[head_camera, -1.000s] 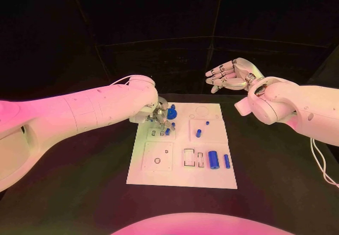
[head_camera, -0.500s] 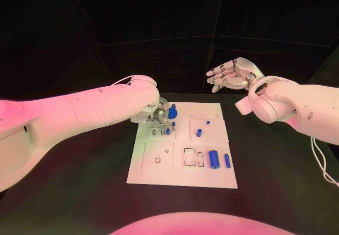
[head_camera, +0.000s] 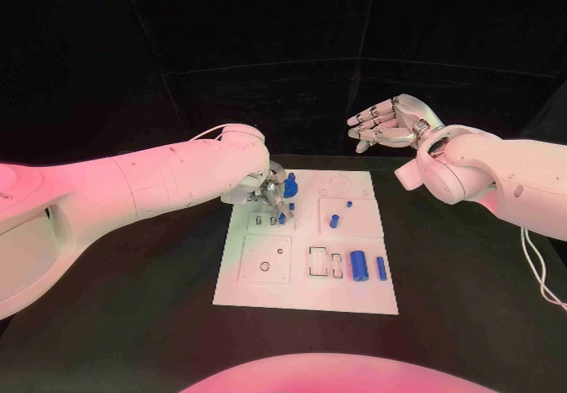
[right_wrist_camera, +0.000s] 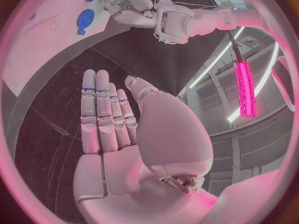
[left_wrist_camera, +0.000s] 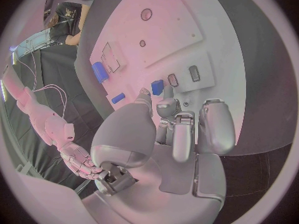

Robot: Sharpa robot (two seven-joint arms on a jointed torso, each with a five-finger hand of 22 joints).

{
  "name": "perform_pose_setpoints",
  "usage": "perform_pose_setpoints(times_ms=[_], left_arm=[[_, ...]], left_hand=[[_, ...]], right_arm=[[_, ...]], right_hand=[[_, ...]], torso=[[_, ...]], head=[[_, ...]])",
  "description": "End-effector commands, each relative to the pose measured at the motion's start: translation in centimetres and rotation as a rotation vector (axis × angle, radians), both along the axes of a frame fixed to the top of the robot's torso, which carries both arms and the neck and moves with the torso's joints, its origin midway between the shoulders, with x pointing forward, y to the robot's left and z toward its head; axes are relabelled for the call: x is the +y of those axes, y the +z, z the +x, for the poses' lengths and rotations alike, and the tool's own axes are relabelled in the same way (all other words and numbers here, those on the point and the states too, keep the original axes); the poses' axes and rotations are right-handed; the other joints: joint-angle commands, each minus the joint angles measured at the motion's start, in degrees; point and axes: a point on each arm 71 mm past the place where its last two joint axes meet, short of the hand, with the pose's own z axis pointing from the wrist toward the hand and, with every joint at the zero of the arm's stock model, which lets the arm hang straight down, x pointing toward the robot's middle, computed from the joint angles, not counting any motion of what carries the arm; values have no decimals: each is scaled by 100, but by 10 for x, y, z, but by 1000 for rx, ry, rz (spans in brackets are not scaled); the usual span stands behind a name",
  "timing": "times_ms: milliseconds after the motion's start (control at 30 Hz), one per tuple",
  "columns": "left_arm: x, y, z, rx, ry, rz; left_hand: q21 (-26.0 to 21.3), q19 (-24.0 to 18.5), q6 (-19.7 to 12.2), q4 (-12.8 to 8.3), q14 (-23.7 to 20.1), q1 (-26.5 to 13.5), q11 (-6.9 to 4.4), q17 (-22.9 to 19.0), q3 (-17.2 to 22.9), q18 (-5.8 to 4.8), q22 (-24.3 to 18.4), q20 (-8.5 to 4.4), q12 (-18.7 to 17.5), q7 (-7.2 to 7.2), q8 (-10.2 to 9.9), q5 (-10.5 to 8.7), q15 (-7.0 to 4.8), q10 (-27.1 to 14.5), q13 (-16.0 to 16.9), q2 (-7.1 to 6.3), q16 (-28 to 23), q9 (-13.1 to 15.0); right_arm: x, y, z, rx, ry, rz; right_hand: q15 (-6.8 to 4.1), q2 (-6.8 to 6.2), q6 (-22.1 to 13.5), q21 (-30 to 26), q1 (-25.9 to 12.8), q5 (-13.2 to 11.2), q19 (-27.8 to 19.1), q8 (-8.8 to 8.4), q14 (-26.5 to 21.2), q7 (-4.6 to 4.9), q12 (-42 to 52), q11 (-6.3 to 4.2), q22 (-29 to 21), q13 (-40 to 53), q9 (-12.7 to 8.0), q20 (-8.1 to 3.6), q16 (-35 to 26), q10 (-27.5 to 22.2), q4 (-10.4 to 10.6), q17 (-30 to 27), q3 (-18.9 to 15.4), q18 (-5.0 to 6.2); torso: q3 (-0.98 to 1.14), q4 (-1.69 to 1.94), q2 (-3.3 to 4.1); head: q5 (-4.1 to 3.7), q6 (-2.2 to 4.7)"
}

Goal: Assemble the parts on the task board

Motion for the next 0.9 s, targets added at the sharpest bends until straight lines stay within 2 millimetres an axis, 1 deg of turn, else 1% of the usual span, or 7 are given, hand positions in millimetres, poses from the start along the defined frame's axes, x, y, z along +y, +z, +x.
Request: perform_pose_setpoints(times_ms=[33, 133, 233, 333, 900], left_arm=[[-2, 1, 0, 6, -17, -2], [-3, 1, 0, 6, -20, -4], [-4, 1, 0, 8, -23, -5], [-5, 1, 0, 10, -25, -4], [-4, -1, -1, 28, -31, 13]], left_hand=[[-4, -1, -36, -55, 606, 79, 11, 1508, 12, -43, -5, 14, -27, 5, 23, -12, 1, -33, -2, -5, 18, 8], [-6, -5, -40, -79, 606, 121, 13, 1508, 30, -42, -6, 17, -32, 7, 24, -12, 3, -37, -4, 18, 18, 11], [-7, -10, -44, -118, 606, 177, 16, 1508, 51, -41, -6, 21, -35, 11, 26, -12, 6, -41, 1, 38, 18, 14], [-10, -15, -47, -159, 606, 233, 18, 1508, 71, -39, -8, 24, -39, 13, 27, -12, 8, -44, 3, 51, 18, 17], [-12, -18, -50, -175, 606, 250, 19, 1508, 75, -38, -11, 25, -43, 16, 27, -13, 9, -47, 0, 51, 18, 18]], right_arm=[[0, 2, 1, -6, 4, 0], [0, 2, 2, -6, 3, -1], [0, 1, 2, -5, 3, -1], [1, 1, 3, -5, 4, -1], [3, 1, 3, -3, 7, -2]], right_hand=[[-12, 17, -23, -27, 55, 41, 39, -33, 41, -10, -27, 16, -6, -9, -2, 12, -36, -9, -42, -11, -7, 62], [-12, 17, -23, -27, 55, 41, 39, -33, 41, -10, -27, 16, -6, -9, -2, 12, -36, -9, -42, -11, -7, 62], [-12, 19, -23, -27, 57, 47, 40, -34, 42, -9, -28, 17, -7, -9, -1, 11, -39, -9, -45, -13, -5, 62], [-12, 19, -23, -28, 58, 50, 41, -34, 42, -9, -28, 17, -7, -9, -1, 11, -41, -9, -47, -14, -4, 61], [-10, 19, -25, -30, 56, 58, 42, -35, 43, -7, -29, 18, -8, -9, -2, 11, -45, -11, -48, -16, -4, 60]], torso=[[-1, -7, 4], [1, -12, 3], [5, -8, 3], [3, -2, 3], [7, -7, 4]], head=[[5, -4], [4, -10], [3, -17], [-4, -21], [-4, -43]])
